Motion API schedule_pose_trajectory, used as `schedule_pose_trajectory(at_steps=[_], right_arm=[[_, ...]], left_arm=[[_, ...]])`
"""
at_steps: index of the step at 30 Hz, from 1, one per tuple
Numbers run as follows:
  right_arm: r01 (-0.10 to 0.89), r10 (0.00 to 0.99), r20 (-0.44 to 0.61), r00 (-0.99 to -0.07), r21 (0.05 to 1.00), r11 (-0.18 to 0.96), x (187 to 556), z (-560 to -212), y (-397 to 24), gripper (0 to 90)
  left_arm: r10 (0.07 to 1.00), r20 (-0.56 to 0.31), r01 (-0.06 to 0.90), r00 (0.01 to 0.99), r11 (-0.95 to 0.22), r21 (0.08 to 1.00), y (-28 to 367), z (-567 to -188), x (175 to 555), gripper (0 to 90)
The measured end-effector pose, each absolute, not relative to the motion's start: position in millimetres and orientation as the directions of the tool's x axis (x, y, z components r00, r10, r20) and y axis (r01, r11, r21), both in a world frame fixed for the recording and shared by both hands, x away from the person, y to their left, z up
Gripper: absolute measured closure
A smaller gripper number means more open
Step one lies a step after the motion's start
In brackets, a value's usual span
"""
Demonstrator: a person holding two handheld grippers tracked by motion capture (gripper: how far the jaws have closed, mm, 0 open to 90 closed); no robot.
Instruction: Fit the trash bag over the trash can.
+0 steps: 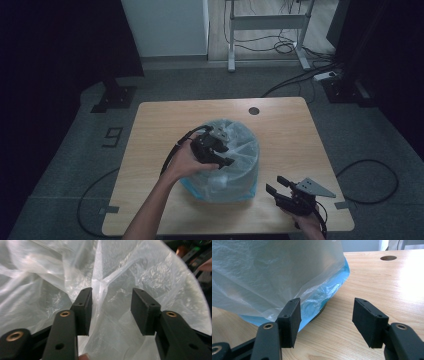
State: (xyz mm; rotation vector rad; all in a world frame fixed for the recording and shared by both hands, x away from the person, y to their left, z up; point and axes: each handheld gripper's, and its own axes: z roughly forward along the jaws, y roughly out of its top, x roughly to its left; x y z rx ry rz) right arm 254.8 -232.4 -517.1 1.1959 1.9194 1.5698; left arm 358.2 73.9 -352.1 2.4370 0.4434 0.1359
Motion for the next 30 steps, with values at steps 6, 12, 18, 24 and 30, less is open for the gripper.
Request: schedule_pose_trajectory(at_steps=[6,12,18,24,30], right_arm=[[0.368,0.807,0.214,-0.551,0.93,0.004,255,-517,-234,38.4],[0.363,0.81,0.201,-0.551,0.932,0.015,255,-517,-234,38.0],[0.361,0.816,0.194,-0.544,0.932,0.019,256,-517,-235,37.8],[0.364,0.822,0.192,-0.537,0.931,0.02,256,-518,-237,37.6],[0.364,0.828,0.18,-0.53,0.931,0.03,256,-519,-237,37.3]], left_arm=[[0.399,-0.017,0.302,0.917,-0.664,0.684,93,-349,355,41.4],[0.456,-0.014,0.314,0.89,-0.59,0.743,118,-348,347,37.2],[0.501,-0.011,0.318,0.865,-0.532,0.785,144,-349,332,33.6],[0.544,-0.02,0.326,0.839,-0.472,0.819,172,-352,314,32.1],[0.586,-0.035,0.339,0.809,-0.418,0.843,201,-364,298,30.6]])
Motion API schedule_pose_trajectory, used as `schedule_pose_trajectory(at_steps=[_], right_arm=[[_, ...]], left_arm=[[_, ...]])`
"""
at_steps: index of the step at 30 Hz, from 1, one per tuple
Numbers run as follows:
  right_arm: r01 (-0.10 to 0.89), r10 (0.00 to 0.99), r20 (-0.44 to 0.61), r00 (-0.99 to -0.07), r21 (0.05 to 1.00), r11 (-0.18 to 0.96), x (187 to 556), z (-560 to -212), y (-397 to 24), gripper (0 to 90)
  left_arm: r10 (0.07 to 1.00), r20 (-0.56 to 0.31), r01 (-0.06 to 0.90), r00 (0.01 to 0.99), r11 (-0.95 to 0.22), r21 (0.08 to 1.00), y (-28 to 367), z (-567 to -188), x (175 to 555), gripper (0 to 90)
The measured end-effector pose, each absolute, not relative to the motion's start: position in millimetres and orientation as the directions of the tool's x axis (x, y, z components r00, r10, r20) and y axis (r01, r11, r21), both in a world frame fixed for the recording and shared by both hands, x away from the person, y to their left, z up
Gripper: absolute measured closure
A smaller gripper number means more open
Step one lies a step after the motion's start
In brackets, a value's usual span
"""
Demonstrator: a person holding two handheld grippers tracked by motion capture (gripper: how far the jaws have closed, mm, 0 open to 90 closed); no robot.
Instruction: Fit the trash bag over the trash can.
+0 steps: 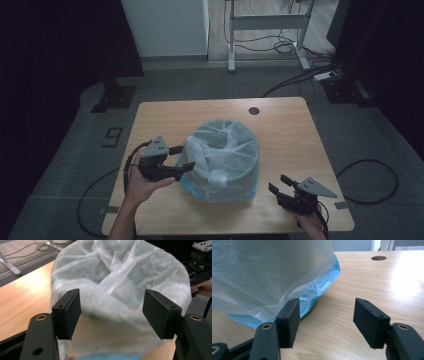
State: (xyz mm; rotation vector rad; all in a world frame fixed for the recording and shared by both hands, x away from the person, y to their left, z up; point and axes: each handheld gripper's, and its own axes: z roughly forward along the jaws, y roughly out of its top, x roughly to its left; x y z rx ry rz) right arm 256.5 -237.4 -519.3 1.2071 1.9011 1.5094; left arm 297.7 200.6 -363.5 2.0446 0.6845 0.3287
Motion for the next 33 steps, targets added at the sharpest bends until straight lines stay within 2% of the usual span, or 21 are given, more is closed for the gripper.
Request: schedule_pose_trajectory(at_steps=[14,23,33], right_arm=[[0.373,0.836,0.177,-0.519,0.927,0.035,257,-523,-240,36.9],[0.376,0.839,0.17,-0.517,0.925,0.044,258,-525,-241,36.7],[0.377,0.841,0.166,-0.515,0.925,0.048,258,-525,-241,36.3]], left_arm=[[0.644,-0.094,0.396,0.76,-0.344,0.851,238,-415,273,29.2],[0.669,-0.163,0.443,0.725,-0.272,0.854,260,-450,261,29.2],[0.682,-0.174,0.463,0.71,-0.266,0.846,266,-464,259,29.3]])
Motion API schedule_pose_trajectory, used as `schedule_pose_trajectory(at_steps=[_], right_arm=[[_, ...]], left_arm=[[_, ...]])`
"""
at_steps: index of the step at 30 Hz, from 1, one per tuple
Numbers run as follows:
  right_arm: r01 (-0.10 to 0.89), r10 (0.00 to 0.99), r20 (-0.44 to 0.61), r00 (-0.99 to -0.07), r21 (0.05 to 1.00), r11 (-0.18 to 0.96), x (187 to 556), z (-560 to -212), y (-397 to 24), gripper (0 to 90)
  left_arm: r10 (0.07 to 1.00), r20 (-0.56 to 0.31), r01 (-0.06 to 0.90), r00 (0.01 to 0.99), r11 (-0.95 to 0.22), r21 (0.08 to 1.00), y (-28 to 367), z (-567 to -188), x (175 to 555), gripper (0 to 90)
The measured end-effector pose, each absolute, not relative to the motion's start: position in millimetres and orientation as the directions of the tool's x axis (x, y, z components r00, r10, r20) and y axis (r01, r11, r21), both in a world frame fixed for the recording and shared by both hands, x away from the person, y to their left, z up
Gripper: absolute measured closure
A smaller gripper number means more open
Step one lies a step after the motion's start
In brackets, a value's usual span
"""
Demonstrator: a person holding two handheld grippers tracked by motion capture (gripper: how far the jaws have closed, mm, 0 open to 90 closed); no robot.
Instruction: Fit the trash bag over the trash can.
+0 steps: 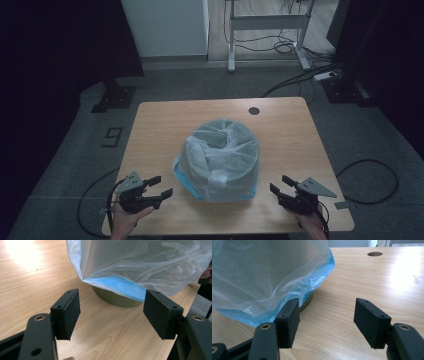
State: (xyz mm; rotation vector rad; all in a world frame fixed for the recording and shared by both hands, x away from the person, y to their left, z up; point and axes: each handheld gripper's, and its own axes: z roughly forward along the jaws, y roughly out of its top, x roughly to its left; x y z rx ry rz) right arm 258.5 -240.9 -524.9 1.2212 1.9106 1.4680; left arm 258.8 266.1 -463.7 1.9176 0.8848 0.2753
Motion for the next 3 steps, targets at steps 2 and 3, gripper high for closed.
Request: schedule_pose_trajectory(at_steps=[2,3], right_arm=[[0.379,0.841,0.167,-0.515,0.924,0.049,258.7,-524.8,-241.2,36.1],[0.379,0.841,0.167,-0.515,0.924,0.048,258.9,-524.8,-241.3,35.9]], left_arm=[[0.686,-0.167,0.465,0.709,-0.276,0.841,264.3,-465.0,260.4,29.2],[0.689,-0.161,0.465,0.707,-0.28,0.84,263.2,-465.7,261.2,29.2]])
